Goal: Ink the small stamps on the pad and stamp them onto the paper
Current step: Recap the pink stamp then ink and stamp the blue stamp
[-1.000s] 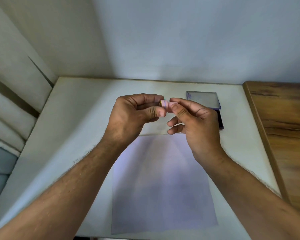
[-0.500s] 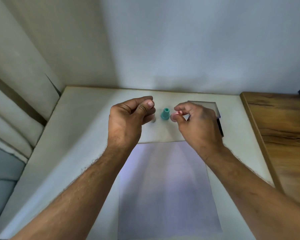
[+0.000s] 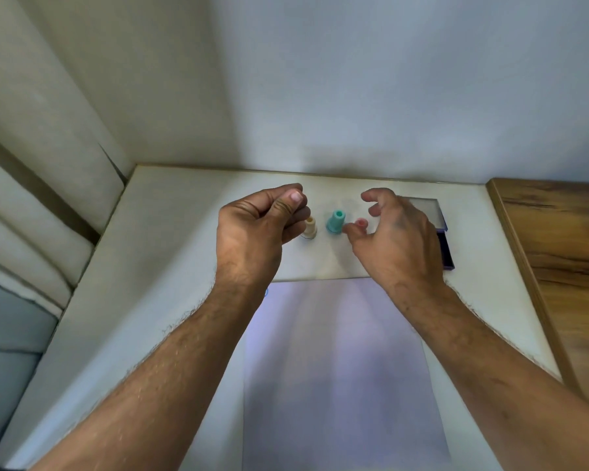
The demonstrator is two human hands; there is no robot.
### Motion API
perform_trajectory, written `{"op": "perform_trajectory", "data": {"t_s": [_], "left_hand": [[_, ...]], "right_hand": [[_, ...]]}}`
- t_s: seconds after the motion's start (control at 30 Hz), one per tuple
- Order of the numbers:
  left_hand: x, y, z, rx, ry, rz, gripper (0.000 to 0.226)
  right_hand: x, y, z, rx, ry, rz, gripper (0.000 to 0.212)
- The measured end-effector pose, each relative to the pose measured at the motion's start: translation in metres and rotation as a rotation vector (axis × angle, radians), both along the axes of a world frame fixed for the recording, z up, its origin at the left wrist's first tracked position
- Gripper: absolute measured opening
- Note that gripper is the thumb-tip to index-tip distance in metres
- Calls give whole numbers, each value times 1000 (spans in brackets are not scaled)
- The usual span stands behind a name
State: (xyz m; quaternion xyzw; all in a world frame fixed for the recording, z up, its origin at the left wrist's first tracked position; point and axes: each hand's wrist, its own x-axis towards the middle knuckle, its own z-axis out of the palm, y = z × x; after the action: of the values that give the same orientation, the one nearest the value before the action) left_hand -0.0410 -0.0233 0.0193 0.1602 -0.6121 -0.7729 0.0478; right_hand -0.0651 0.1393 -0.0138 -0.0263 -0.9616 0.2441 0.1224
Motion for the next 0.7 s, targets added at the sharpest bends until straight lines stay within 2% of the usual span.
{"op": "perform_trajectory", "data": {"t_s": [0.13,0.27,0.57,0.7], "left_hand": [[-2,-2,0,15,-2,14,12],[1,-1,-1,11,-7,-2,13],[2,0,-6,9,-29,-13,11],[1,-1,-8,-10,-37,-21,13]], "right_hand": [[0,-6,-4,193,103,156,52],[0,-8,-14,315,85,111,50],[-1,-9,-17,214,93,89,25],[-2,-6,-14,146,81,83,21]]}}
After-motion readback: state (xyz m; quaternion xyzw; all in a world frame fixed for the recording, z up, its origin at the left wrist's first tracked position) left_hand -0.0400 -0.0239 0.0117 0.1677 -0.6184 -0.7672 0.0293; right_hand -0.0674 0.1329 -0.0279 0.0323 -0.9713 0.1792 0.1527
